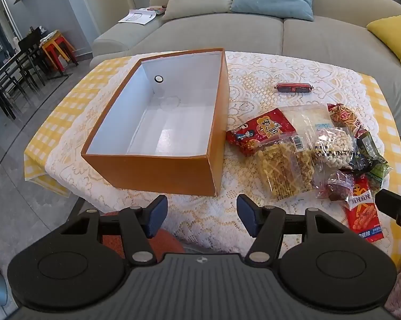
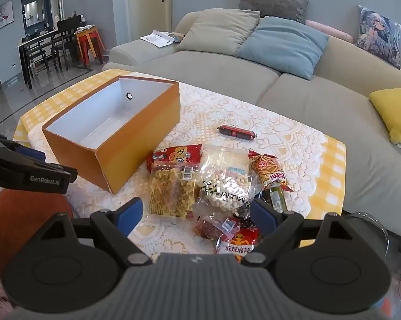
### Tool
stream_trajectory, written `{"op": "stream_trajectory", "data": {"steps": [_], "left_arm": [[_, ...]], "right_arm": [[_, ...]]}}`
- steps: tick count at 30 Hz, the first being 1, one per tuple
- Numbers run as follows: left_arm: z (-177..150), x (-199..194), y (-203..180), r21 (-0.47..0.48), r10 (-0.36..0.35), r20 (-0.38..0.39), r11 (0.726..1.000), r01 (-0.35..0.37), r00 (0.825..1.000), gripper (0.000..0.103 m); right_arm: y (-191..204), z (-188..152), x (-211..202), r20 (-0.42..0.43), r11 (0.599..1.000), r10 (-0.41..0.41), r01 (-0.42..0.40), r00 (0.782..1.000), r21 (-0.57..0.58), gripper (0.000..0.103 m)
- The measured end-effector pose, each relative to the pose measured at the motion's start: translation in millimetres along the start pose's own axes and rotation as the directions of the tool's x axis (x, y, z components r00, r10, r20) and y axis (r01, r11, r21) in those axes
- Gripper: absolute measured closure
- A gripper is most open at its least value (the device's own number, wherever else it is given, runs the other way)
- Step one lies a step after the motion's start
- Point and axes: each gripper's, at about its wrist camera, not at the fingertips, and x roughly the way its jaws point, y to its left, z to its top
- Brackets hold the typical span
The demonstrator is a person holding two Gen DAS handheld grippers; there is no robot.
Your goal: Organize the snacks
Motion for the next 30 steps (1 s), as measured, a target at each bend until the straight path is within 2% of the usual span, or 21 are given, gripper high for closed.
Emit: {"op": "stream_trajectory", "data": {"steps": [30], "left_arm": [[-1.1, 1.4, -6.6, 0.021, -0.028, -0.018, 0.999, 0.028, 0.999, 0.032]], "right_arm": [[9.4, -4.3, 6.6, -0.060, 0.999, 0.005, -0.009, 0.998, -0.052, 0.017]]}}
